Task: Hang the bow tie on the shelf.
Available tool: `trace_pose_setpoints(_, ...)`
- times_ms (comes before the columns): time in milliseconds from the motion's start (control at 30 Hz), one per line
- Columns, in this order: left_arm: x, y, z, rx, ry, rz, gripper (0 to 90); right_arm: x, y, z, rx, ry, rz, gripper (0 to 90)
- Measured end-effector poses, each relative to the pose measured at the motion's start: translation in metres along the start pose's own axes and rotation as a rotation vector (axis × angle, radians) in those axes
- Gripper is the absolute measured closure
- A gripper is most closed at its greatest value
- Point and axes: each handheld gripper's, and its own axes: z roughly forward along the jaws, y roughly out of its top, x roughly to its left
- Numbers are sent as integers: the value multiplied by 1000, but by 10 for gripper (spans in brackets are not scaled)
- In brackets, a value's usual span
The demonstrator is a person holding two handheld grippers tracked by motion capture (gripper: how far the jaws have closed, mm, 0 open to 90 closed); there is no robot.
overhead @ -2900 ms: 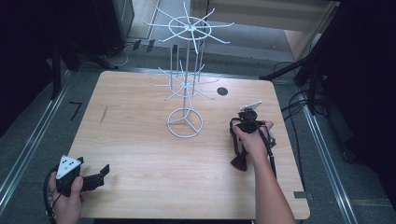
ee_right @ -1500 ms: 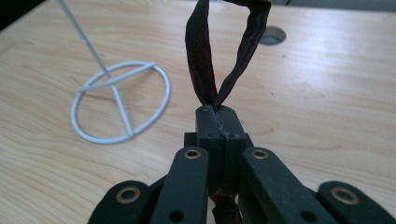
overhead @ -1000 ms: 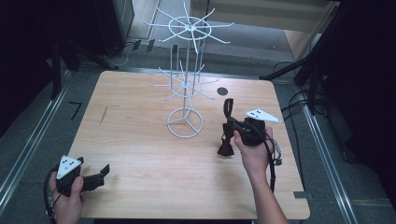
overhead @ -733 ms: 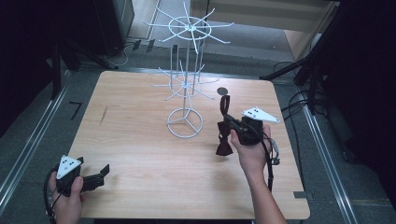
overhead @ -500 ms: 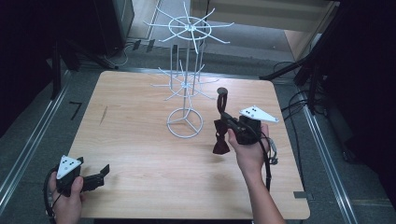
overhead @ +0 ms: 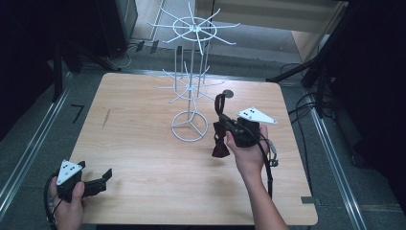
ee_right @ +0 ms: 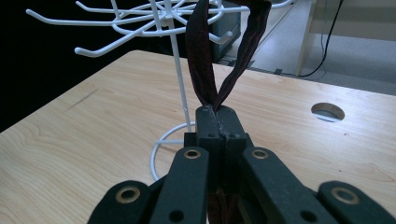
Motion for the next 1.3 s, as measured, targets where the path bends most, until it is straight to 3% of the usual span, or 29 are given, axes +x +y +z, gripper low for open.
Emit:
trace_pose_setpoints(367,0,-2,-4,-69,12,3,1,8,1,18,3,3,0,900)
trace_pose_setpoints(533,4,-2,-9,-122,5,-31,1,10,0,25,6,1,0,900)
trace_pose_setpoints(700,4,-1,-9,-124,20,-33,1,12,0,31,3,0,6,900)
trace_pose_setpoints(867,3,0,-11,-160,17,-60,1,15,0,37,-2,-9,13,900)
trace_pose_setpoints(1067,3,0,-12,-190,17,-57,1,18,0,46,0,-12,14,900)
trace_pose_setpoints(1300,3,-2,-8,-181,2,-56,1,18,-6,58,14,-54,7,900)
